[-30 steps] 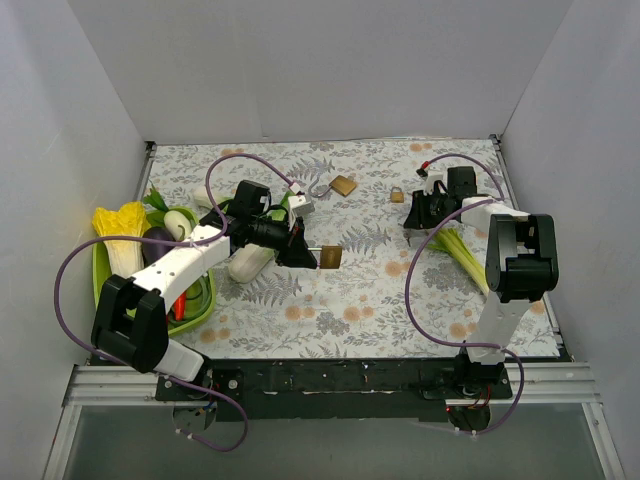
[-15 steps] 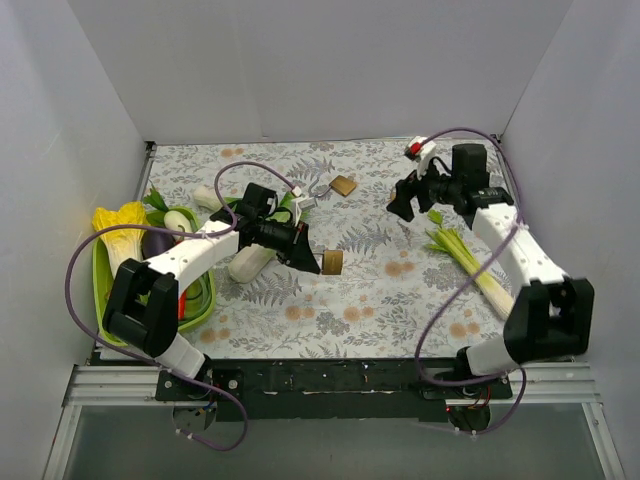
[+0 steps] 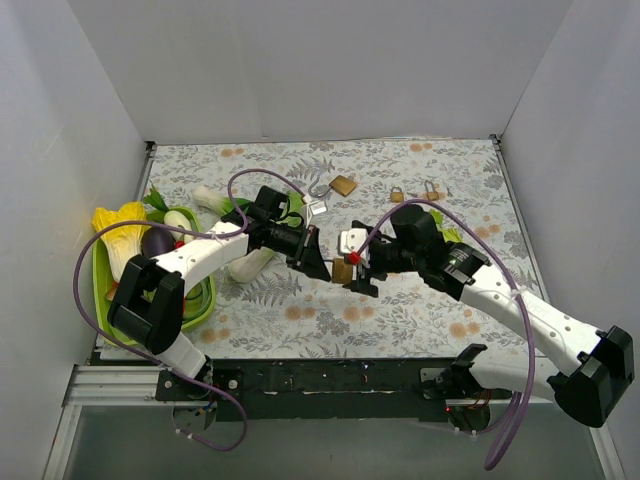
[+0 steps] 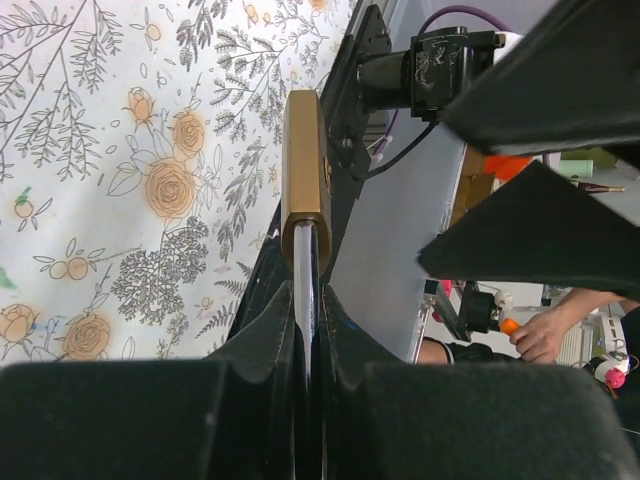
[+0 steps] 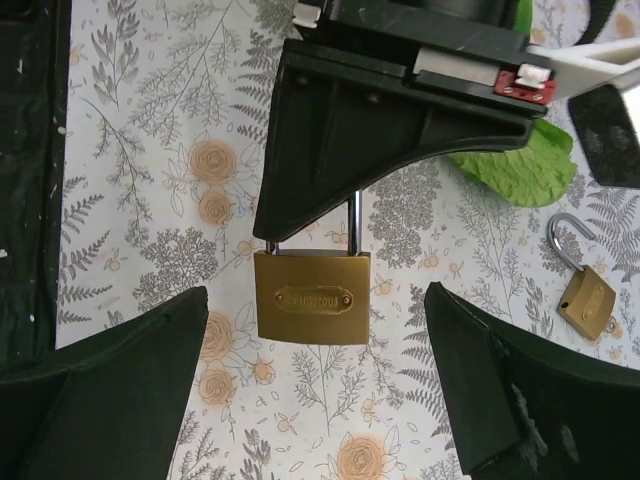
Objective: Lock with the key
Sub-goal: Place the lock at the center of the board, then pick up the lock from the center of the board.
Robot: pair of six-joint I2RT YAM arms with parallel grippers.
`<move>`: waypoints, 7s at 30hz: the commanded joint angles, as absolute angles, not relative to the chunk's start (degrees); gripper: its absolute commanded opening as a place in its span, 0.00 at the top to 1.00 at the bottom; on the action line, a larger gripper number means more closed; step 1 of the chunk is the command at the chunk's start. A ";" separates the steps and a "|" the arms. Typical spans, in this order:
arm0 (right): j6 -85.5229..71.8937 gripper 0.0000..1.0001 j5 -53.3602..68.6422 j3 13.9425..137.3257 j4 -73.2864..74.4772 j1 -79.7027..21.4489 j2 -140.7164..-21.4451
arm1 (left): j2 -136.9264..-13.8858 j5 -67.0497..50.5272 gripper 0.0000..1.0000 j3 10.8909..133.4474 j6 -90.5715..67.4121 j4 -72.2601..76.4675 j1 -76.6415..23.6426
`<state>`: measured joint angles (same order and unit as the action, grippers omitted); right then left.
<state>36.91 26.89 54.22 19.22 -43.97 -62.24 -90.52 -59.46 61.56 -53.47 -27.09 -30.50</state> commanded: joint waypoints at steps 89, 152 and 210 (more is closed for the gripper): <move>-21.80 0.63 -9.76 73.48 17.84 -22.67 -108.46 | -75.85 -50.80 0.02 57.48 -67.59 -11.43 -16.35; -2.46 0.02 17.14 63.98 13.97 -13.18 -80.07 | -150.20 -15.47 0.02 129.46 -32.96 -20.48 -28.12; 5.27 0.03 59.49 67.59 31.37 2.82 -88.16 | -92.04 -41.22 1.00 69.19 -3.80 -5.01 -39.72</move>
<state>2.59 51.31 68.77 26.33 4.60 -87.48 -101.12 -35.66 74.63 -13.04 -8.78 -36.75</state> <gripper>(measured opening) 0.969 0.654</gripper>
